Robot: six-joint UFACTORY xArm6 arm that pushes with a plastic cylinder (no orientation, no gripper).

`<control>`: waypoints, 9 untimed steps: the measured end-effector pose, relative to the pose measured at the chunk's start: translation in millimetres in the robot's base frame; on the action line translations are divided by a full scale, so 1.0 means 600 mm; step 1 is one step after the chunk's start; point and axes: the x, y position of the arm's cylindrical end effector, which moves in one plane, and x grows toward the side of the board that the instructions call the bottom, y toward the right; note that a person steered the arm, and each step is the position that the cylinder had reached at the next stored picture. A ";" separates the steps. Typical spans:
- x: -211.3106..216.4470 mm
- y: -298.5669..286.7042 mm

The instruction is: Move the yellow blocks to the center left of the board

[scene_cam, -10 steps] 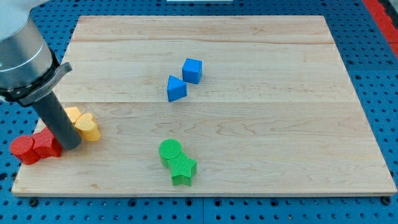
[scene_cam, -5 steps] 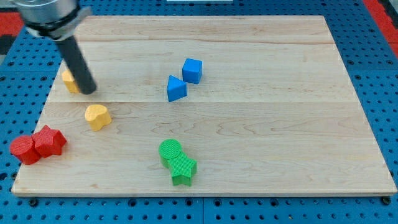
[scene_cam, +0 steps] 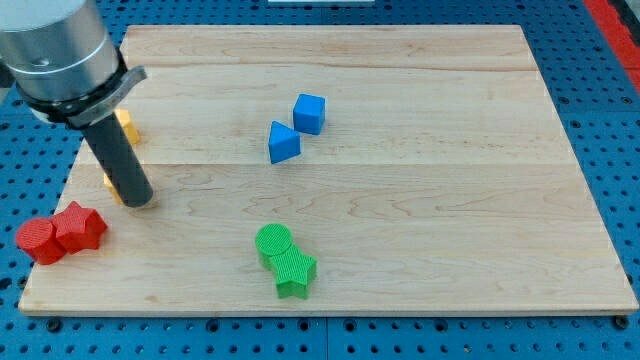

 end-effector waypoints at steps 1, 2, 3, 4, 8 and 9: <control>0.017 0.037; 0.023 0.011; -0.021 0.004; -0.049 0.004; -0.010 -0.040; -0.024 -0.072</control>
